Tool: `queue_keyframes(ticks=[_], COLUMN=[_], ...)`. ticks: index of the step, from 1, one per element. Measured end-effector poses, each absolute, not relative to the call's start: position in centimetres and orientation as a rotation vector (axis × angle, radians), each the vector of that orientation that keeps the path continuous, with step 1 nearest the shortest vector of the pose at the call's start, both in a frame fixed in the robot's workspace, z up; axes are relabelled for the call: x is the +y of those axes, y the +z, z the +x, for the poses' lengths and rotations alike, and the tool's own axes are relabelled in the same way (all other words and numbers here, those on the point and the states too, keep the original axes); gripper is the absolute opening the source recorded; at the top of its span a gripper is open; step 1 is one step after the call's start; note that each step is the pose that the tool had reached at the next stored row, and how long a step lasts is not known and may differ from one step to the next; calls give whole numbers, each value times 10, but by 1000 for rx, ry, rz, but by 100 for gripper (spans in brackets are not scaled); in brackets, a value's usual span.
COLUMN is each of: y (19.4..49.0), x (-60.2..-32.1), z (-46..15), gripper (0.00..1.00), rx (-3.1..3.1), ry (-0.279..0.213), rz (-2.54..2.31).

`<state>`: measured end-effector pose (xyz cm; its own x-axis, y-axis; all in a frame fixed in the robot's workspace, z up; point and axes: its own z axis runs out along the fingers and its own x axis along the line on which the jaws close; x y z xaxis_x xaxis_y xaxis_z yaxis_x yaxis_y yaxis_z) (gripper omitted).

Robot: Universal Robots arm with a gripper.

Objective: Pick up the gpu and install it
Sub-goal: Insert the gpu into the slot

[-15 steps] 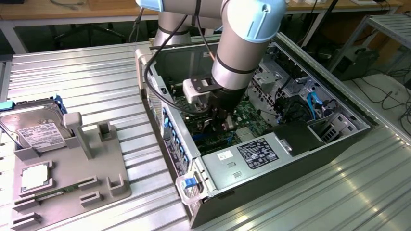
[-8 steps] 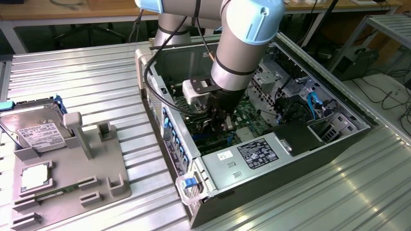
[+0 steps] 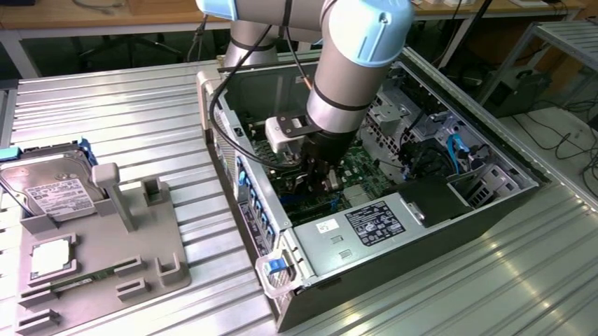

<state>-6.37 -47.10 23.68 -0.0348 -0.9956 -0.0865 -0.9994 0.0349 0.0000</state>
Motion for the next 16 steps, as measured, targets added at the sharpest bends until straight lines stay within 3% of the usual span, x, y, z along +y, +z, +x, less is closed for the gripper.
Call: queue_keyframes(ticks=[16], y=[243], x=[-471], z=[-67], gripper=[27], rx=[2220], ry=[102], rz=[-2143])
